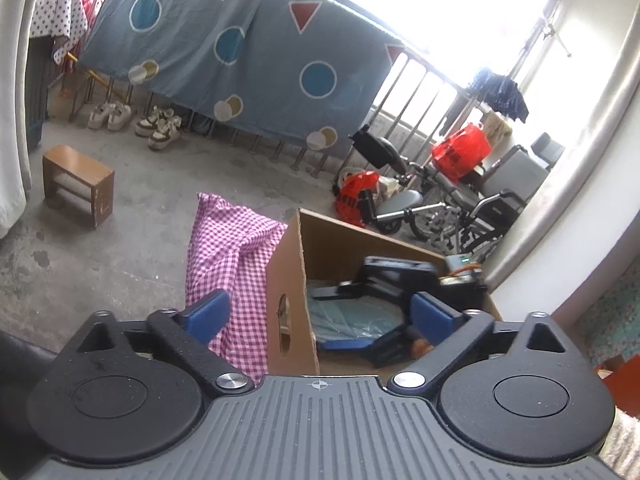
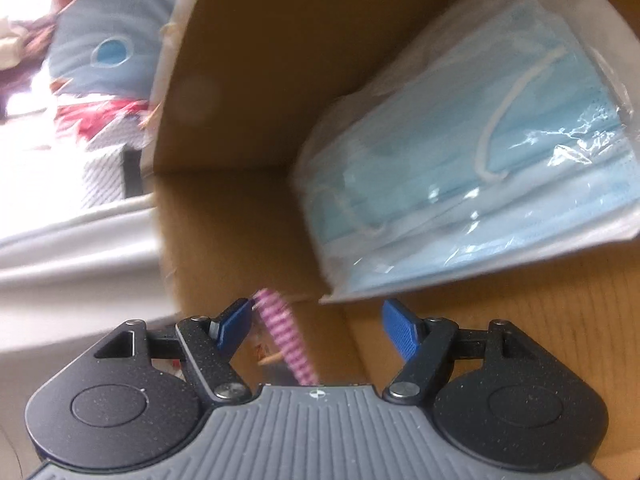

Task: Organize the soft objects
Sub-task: 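Withdraw the right tool from the box back toward the table items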

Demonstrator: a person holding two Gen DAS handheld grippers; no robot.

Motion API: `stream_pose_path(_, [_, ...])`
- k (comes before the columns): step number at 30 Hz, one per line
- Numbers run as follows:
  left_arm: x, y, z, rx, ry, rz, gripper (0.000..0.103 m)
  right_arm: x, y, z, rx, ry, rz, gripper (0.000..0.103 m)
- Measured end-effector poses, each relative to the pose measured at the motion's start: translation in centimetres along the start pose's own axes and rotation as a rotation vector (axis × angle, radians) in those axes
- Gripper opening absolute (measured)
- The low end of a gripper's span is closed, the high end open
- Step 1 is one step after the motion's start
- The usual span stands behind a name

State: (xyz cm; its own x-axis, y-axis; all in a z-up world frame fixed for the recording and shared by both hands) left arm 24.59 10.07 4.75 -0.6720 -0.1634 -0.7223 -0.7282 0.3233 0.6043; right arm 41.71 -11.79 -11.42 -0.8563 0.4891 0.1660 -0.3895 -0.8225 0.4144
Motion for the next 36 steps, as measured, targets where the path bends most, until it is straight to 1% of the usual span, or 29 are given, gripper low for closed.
stream_pose_path(3, [0.2,0.9,0.0,-0.001,-0.007,-0.022,0.102,0.9,3.2,2.2,-0.033,0.087,-0.01,0.075])
stream_pose_path(4, [0.2,1.3,-0.1,-0.006,-0.012,-0.028,0.102,1.0,4.4,2.9,-0.029,0.122,-0.02,0.075])
stream_pose_path(6, [0.3,1.8,-0.1,-0.012,-0.017,-0.036,0.102,0.7,7.2,3.9,0.007,0.184,-0.067,0.077])
stream_pose_path(8, [0.5,2.3,0.0,-0.011,-0.015,-0.036,0.103,-0.2,9.8,4.6,0.078,0.238,-0.136,0.081])
stream_pose_path(9, [0.7,2.6,0.0,-0.009,-0.015,-0.035,0.103,-0.7,11.0,4.5,0.129,0.264,-0.174,0.084])
stream_pose_path(11, [1.2,2.9,0.2,-0.008,-0.015,-0.031,0.103,-2.0,12.8,3.9,0.254,0.285,-0.236,0.085])
stream_pose_path(12, [1.6,3.0,0.3,-0.01,-0.013,-0.028,0.103,-2.7,13.3,3.4,0.318,0.286,-0.253,0.085])
stream_pose_path(13, [2.0,3.0,0.4,-0.011,-0.014,-0.022,0.103,-3.4,13.5,2.7,0.379,0.283,-0.258,0.085])
stream_pose_path(15, [2.6,3.0,0.6,-0.013,-0.016,-0.009,0.103,-4.6,13.4,1.3,0.462,0.261,-0.241,0.085])
stream_pose_path(17, [3.2,2.9,0.8,-0.014,-0.011,0.0,0.103,-5.7,12.7,0.2,0.495,0.23,-0.222,0.085])
stream_pose_path(19, [3.6,2.8,0.9,-0.006,-0.005,0.009,0.103,-6.4,11.9,-0.6,0.508,0.209,-0.203,0.081])
stream_pose_path(22, [4.0,2.5,1.0,0.007,0.004,0.023,0.103,-6.9,10.3,-0.7,0.501,0.217,-0.173,0.07])
stream_pose_path(23, [4.1,2.4,1.0,0.009,0.004,0.027,0.103,-6.5,10.9,-1.2,0.494,0.223,-0.17,0.063])
stream_pose_path(24, [4.1,2.3,1.0,0.009,0.003,0.03,0.103,-6.5,10.6,-0.8,0.504,0.242,-0.177,0.061])
stream_pose_path(26, [4.1,2.1,1.0,0.005,-0.003,0.035,0.103,-6.7,10.3,-0.5,0.523,0.305,-0.196,0.059])
stream_pose_path(28, [4.1,1.9,0.8,0.004,-0.007,0.039,0.103,-6.8,10.1,-0.1,0.533,0.326,-0.214,0.059])
stream_pose_path(33, [4.2,1.6,0.5,0.012,-0.012,0.044,0.103,-7.1,9.6,-0.4,0.492,0.318,-0.252,0.058])
stream_pose_path(36, [4.3,1.4,0.3,0.014,-0.011,0.05,0.103,-6.8,9.4,0.2,0.451,0.359,-0.283,0.057])
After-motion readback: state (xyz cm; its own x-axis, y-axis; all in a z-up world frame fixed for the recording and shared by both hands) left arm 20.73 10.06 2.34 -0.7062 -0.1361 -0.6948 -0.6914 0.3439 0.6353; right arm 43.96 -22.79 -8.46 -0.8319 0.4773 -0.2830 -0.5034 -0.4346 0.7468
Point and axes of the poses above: each gripper's, at about its wrist camera, not at the fingertips, and y roughly against the way its jaws point, z to its left, x to its underside, the point moved 5 cm from there along -y, roughly the way its jaws point, and after that the axes turned 12 degrees about -x, right-handed, at the moved point
